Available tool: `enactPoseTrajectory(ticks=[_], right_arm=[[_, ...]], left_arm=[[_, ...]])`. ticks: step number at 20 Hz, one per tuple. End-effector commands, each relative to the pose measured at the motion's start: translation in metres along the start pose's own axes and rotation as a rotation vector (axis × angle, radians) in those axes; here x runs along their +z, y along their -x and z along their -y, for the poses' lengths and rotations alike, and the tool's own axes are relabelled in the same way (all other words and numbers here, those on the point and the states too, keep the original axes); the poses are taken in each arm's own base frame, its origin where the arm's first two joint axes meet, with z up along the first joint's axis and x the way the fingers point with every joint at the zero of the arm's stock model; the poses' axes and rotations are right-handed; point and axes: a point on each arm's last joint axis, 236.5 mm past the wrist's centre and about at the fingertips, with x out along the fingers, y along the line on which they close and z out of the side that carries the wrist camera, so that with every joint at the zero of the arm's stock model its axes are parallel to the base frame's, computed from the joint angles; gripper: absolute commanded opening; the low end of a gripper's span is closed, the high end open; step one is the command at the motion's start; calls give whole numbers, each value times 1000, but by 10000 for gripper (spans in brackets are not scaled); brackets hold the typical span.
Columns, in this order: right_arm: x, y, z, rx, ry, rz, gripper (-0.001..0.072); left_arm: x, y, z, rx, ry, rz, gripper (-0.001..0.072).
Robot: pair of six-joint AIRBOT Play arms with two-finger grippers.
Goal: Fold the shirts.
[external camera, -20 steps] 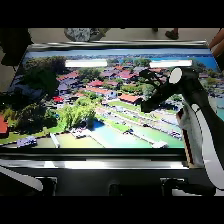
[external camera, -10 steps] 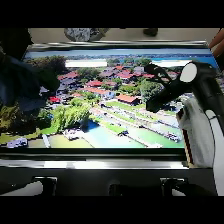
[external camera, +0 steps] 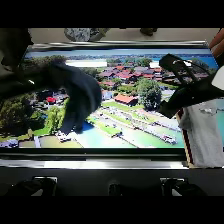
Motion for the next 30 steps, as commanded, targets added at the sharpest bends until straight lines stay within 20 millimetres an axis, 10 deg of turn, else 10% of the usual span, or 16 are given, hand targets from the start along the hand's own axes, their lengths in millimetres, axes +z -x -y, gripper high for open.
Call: enactPoseTrajectory(ticks=[1,4,5,6,7,10,14,19,23,30], right_arm=[[-21,14,-15,30,6,-56,673],[-21,14,-9,5,-9,-57,673],[-18,14,-3,-22,-29,-47,673],[-15,14,4,-52,-49,-31,673],[-10,14,11,-79,-58,-10,673],[0,10,16,-90,-62,25,674],[-18,-36,-27,145,-88,-90,703],[-68,-111,-107,484,-179,-196,712],[-91,-140,-132,563,-229,-213,712],[-83,-142,-141,613,-212,-170,716]], left_arm=[[-132,-55,47,-115,-36,-337,30],[-249,-90,82,-182,-63,-628,32],[-278,-98,92,-195,-85,-696,180],[-295,-101,97,-202,-99,-744,579],[-300,-100,98,-201,-111,-778,716],[-253,-83,46,-74,-208,-784,715],[-175,-39,-89,264,-113,-712,715],[-223,10,-206,449,202,-794,713],[-251,21,-237,444,308,-788,714],[-258,-35,-238,357,416,-708,705]])
